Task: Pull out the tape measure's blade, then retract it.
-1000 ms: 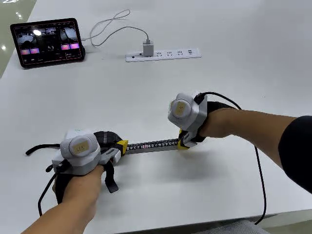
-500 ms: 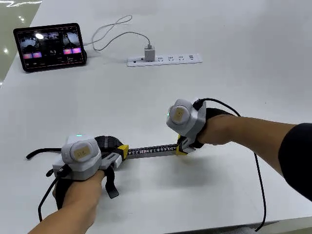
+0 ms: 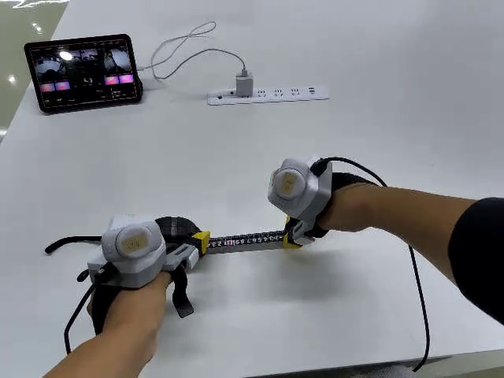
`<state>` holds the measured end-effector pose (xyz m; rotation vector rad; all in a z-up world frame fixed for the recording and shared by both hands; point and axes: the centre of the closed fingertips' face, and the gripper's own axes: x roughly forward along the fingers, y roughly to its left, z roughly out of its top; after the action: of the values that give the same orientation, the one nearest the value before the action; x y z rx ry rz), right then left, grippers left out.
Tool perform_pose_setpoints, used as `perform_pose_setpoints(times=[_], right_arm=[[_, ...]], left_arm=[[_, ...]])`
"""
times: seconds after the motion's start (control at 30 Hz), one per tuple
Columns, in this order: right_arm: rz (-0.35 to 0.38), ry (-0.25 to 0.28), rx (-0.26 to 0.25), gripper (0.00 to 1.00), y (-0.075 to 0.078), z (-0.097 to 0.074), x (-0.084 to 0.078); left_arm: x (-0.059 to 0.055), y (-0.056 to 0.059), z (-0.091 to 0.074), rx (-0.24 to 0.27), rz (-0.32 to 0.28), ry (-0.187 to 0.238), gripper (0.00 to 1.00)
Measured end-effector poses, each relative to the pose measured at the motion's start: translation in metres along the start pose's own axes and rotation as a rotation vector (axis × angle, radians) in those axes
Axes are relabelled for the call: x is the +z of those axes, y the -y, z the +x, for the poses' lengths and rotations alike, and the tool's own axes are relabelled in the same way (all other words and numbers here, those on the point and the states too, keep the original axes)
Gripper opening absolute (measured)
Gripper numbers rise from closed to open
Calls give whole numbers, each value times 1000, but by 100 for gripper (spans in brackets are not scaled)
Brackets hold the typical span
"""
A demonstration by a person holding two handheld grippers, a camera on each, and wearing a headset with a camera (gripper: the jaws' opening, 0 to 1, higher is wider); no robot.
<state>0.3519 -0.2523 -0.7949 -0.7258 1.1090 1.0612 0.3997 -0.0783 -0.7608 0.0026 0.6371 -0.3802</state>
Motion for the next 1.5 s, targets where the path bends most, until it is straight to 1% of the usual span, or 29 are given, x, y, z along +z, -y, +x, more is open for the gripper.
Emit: perform_pose_setpoints(times=[0.1,0.27,0.4,0.53,1.3,1.5], right_arm=[[-5,-3,-1,9,0,1,1],[8,13,-1,9,0,1,3],[0,4,-4,9,-1,2,5],[8,8,0,9,0,2,6],[-4,15,-1,9,-2,4,13],[-5,20,-5,9,-2,5,16]], left_arm=[[0,0,0,0,0,1,61],[0,0,0,0,0,4,61],[0,0,-1,0,0,4,61],[0,1,-1,-1,0,4,61],[0,0,-1,-7,-4,11,61],[0,1,-1,-10,2,9,61]])
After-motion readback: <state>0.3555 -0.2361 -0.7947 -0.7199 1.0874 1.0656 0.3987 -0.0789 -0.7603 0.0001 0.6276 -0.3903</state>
